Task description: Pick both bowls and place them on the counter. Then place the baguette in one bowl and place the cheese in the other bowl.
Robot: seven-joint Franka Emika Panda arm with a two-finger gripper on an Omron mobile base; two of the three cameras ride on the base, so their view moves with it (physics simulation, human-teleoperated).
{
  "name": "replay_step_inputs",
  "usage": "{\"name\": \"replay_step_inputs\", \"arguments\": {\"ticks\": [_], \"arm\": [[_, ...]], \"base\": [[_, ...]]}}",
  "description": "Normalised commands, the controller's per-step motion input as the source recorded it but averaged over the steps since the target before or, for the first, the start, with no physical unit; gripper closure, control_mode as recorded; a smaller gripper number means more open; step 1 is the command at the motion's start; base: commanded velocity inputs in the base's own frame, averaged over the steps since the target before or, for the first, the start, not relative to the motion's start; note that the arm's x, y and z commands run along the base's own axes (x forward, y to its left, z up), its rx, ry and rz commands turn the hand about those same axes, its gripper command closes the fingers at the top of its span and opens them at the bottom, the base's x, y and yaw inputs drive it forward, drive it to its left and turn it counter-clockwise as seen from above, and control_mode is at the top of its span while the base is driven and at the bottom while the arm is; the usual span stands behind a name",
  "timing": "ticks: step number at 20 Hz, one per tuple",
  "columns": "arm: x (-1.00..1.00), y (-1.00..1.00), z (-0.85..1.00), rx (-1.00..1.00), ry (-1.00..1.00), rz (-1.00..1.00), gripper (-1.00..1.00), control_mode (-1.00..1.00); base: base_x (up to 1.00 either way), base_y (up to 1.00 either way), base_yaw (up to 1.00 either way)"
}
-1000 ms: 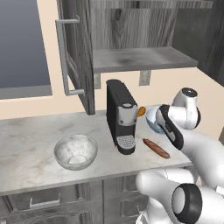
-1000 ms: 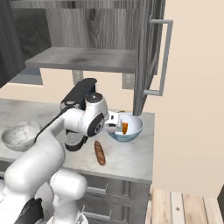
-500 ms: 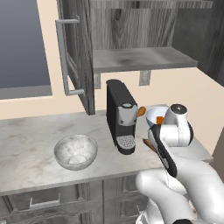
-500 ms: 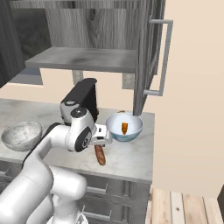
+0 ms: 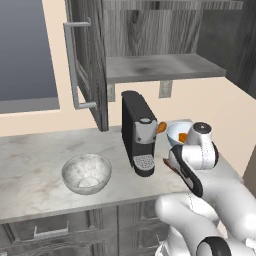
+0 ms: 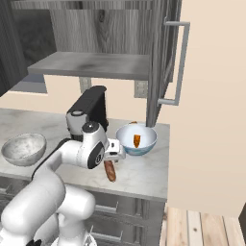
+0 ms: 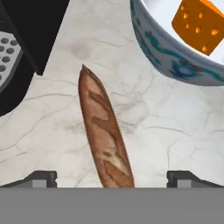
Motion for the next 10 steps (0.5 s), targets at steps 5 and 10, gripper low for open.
{"name": "replay_step_inputs", "arguments": {"ticks": [5,10], "arm": [[-0.30,0.06,-0.20,0.00,0.03,0.00,-1.00,-1.00],[-0.13,0.18,-0.33,0.00,0.05,0.00,-1.00,-1.00]], "base": [[0.00,0.00,0.00],[0.00,0.00,0.00]]}}
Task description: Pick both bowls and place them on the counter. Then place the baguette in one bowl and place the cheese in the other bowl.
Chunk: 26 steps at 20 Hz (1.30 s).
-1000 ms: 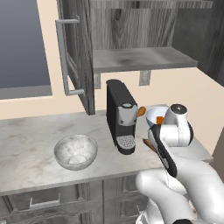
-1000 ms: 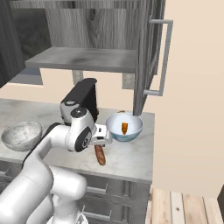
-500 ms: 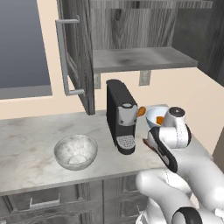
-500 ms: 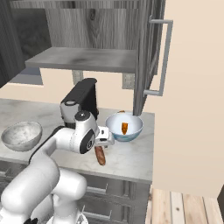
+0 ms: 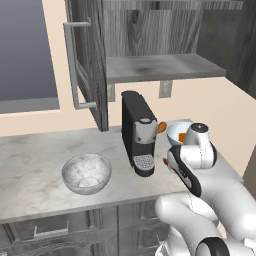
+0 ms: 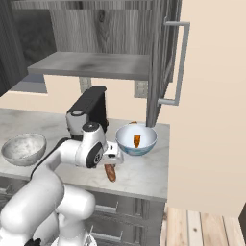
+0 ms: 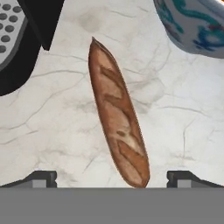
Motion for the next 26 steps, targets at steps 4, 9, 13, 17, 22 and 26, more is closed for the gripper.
{"name": "replay_step_inputs", "arguments": {"ticks": [4,9,13,17,22,26], "arm": [[0.00,0.10,-0.27,0.00,0.01,0.03,-1.00,-1.00],[0.14,0.00,-0.21,0.00,-0.01,0.00,-1.00,-1.00],[0.20,0.00,-0.36,0.00,0.01,0.01,-1.00,-1.00],[0.15,0.00,-0.40,0.00,0.04,0.01,-1.00,-1.00],[0.25,0.01,-0.42,-0.02,0.05,0.00,-1.00,-1.00],[0.31,0.00,-0.45,-0.03,0.01,0.00,-1.00,-1.00]], "base": [[0.00,0.00,0.00],[0.00,0.00,0.00],[0.00,0.00,0.00],[0.00,0.00,0.00],[0.00,0.00,0.00],[0.00,0.00,0.00]]}}
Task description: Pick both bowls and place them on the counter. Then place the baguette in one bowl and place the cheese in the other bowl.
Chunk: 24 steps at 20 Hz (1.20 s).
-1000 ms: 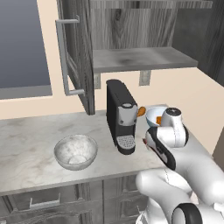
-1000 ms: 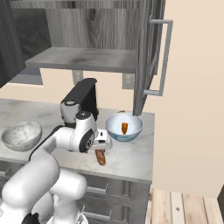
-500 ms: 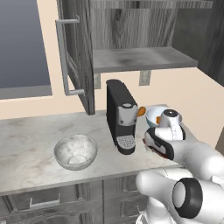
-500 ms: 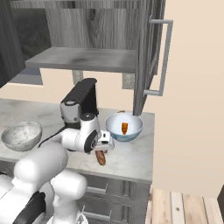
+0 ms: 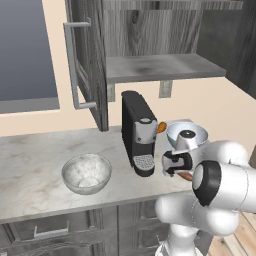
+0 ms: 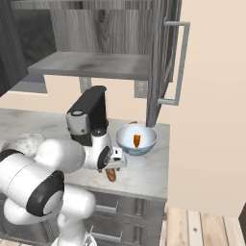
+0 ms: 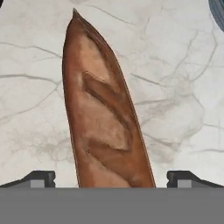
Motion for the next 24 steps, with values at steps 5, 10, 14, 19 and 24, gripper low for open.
{"name": "replay_step_inputs", "arguments": {"ticks": [5,10,14,19,24], "arm": [[0.12,0.00,-0.33,0.00,0.01,0.02,1.00,-1.00],[-0.07,0.10,-0.38,0.00,0.01,0.02,1.00,-1.00],[-0.36,0.00,-0.21,0.00,0.00,0.00,1.00,-1.00],[-0.62,-0.10,0.41,0.04,0.00,0.00,1.00,-1.00],[-0.66,0.12,0.68,0.02,0.00,0.00,1.00,-1.00]], "base": [[0.00,0.00,0.00],[0.00,0.00,0.00],[0.00,0.00,0.00],[0.00,0.00,0.00],[0.00,0.00,0.00]]}}
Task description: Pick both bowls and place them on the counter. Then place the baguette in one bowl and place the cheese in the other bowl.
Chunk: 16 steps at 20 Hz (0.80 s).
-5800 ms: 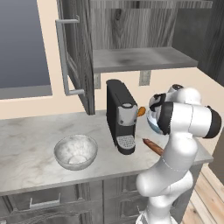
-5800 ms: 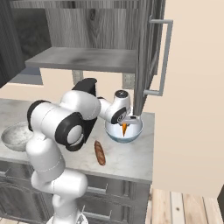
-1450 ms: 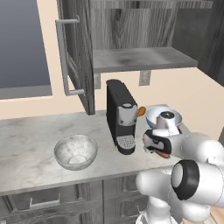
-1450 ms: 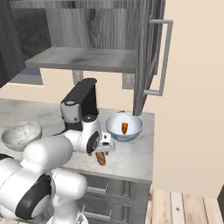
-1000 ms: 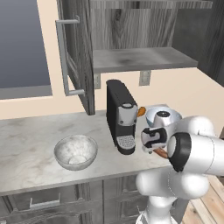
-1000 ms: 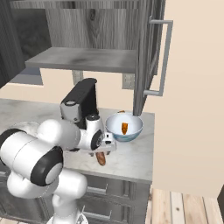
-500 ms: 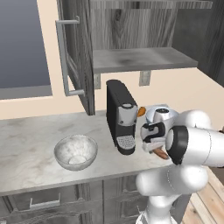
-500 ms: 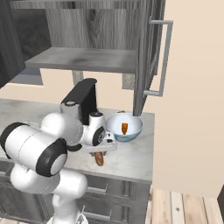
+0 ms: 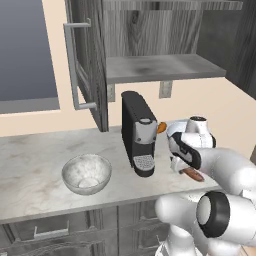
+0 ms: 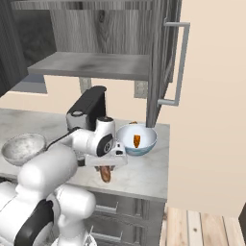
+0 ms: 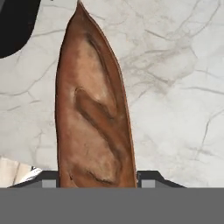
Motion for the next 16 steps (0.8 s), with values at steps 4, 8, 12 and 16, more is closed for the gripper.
{"name": "replay_step_inputs", "arguments": {"ticks": [4,8,12,16], "arm": [[-0.42,0.59,0.64,0.00,0.07,0.00,1.00,-1.00],[-0.28,0.87,0.24,0.00,0.09,0.02,1.00,-1.00],[-0.09,1.00,0.01,0.00,0.04,0.04,1.00,-1.00],[0.00,1.00,0.05,0.00,0.04,0.07,1.00,-1.00]], "base": [[0.00,0.00,0.00],[0.00,0.00,0.00],[0.00,0.00,0.00],[0.00,0.00,0.00]]}}
